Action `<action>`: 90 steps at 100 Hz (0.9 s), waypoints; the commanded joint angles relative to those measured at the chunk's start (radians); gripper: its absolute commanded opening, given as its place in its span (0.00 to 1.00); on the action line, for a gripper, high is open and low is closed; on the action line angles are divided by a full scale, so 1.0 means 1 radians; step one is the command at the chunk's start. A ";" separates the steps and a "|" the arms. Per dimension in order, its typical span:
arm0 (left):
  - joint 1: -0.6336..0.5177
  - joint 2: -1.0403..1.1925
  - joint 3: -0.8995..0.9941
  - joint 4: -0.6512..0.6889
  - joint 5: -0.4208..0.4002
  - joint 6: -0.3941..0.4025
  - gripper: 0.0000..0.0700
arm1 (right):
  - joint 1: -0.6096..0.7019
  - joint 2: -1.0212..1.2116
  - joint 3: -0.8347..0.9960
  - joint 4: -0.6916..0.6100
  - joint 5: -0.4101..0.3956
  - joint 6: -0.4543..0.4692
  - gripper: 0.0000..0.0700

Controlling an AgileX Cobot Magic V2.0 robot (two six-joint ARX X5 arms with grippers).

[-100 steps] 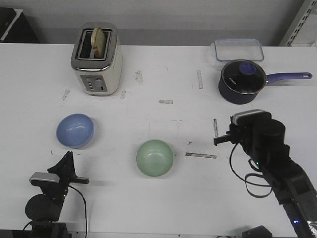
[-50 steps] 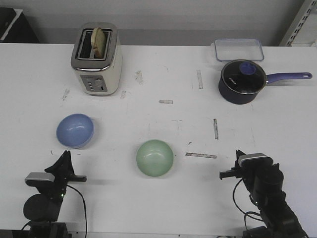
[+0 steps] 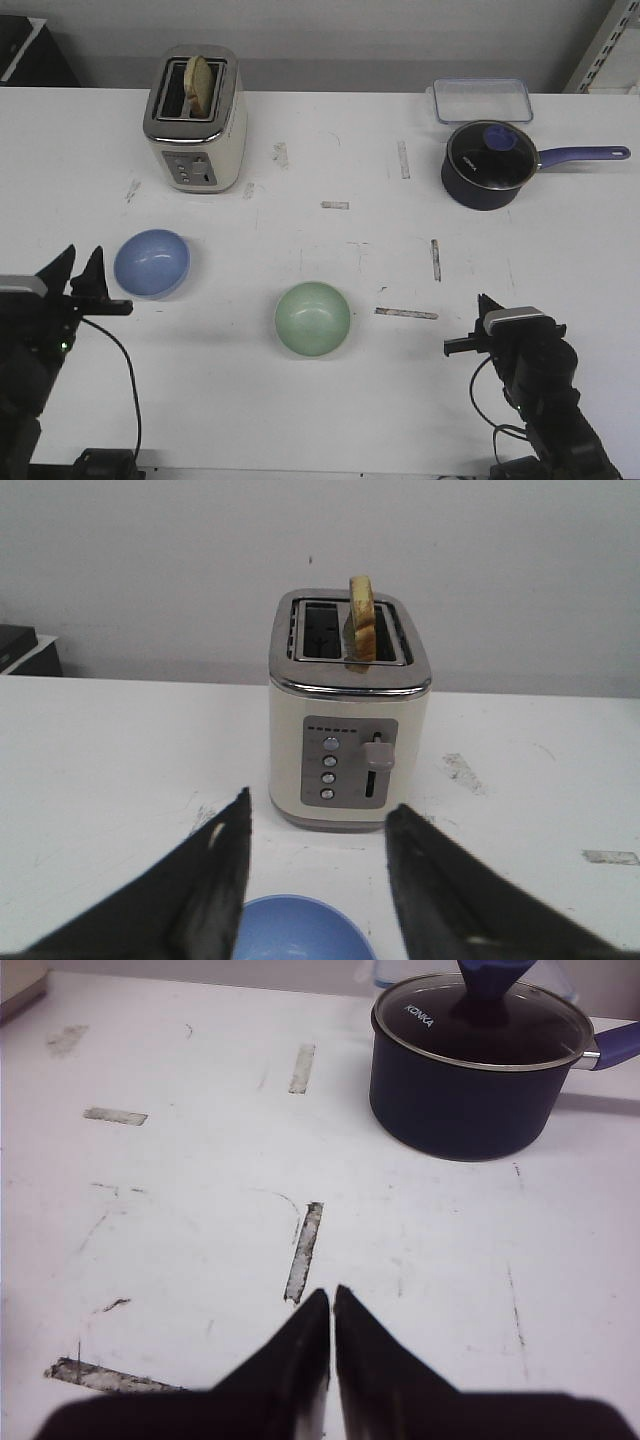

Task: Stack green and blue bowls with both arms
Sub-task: 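Grasp the rim of the light blue bowl with the left gripper and lift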

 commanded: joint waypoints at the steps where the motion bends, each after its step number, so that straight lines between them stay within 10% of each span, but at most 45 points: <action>1: 0.002 0.100 0.094 -0.066 -0.030 0.019 0.60 | 0.002 0.003 0.012 0.008 -0.003 -0.007 0.00; 90: 0.225 0.906 0.150 -0.242 0.033 -0.031 0.64 | 0.002 0.002 0.012 0.005 -0.003 -0.016 0.00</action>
